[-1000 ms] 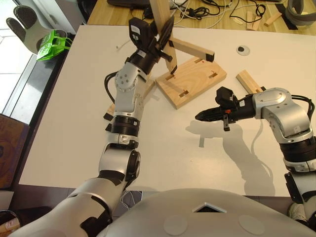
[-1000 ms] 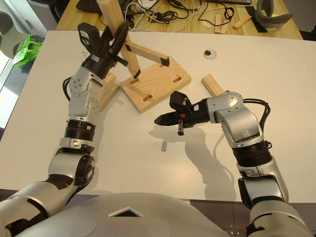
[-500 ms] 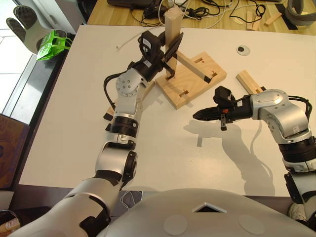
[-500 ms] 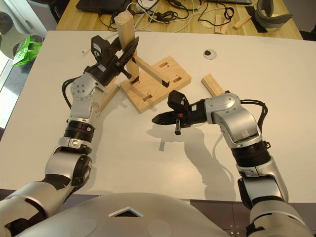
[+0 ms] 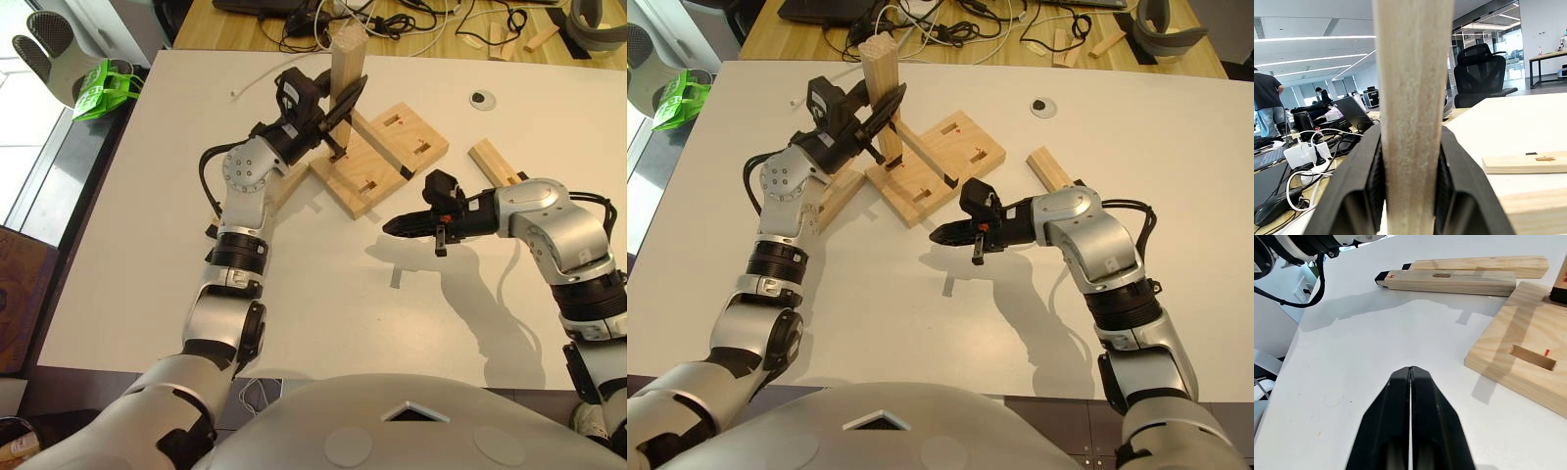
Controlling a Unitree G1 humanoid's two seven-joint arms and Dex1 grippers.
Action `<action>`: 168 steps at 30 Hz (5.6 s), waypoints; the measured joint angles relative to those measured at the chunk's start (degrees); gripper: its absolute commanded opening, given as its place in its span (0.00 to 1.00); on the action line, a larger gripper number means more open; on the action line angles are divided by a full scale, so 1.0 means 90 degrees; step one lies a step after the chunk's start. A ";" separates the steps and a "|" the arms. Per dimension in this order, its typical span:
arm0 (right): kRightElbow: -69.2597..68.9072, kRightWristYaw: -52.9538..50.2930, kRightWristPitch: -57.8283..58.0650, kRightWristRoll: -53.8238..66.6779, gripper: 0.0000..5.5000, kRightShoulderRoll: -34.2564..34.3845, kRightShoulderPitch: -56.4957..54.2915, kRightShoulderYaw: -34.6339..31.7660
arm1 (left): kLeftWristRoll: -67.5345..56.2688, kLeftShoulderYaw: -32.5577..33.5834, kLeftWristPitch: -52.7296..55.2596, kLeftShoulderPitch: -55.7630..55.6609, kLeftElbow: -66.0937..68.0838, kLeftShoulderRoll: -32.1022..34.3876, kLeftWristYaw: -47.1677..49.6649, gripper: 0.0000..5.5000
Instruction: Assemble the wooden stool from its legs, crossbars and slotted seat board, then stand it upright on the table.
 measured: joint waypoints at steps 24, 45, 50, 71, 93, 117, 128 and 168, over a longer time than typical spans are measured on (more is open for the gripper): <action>0.0096 0.0009 -0.0184 0.0183 0.00 0.0025 -0.0024 0.0001 | -0.0056 -0.0147 0.2469 0.1223 -0.2752 0.0190 0.1358 0.19; 0.0188 -0.0126 -0.0258 0.0196 0.00 0.0053 -0.0023 0.0033 | -0.0245 -0.0165 0.2561 0.1341 -0.2891 0.0254 0.1071 0.19; 0.0189 -0.0142 -0.0259 0.0198 0.00 0.0066 -0.0017 0.0043 | -0.0256 -0.0279 0.2499 0.1349 -0.2861 0.0214 0.0975 0.19; 0.0357 -0.1395 0.1180 0.3702 0.00 0.0134 -0.0387 -0.3879 | -0.0019 -0.0603 0.4723 0.0569 -0.3270 0.0190 0.1613 0.19; 0.4822 -0.3702 -0.1497 -0.0630 0.00 0.1869 -0.1383 -0.1285 | -0.0380 -0.0376 0.4695 0.0427 -0.2766 0.0196 0.1587 0.19; 0.5033 -0.3112 -0.1681 -0.1514 0.00 0.1663 -0.1576 -0.0644 | -0.0085 -0.0839 0.4536 0.0801 -0.3322 0.0296 0.1918 0.19; 0.4775 -0.3049 -0.1539 -0.1554 0.00 0.1663 -0.1470 -0.0619 | -0.0570 -0.0511 0.4982 0.0260 -0.2611 0.0256 0.1886 0.19; 0.4512 -0.3058 -0.1534 -0.1558 0.00 0.1720 -0.1269 -0.0691 | -0.0511 -0.0349 0.5428 0.0065 -0.2562 -0.0020 0.2109 0.19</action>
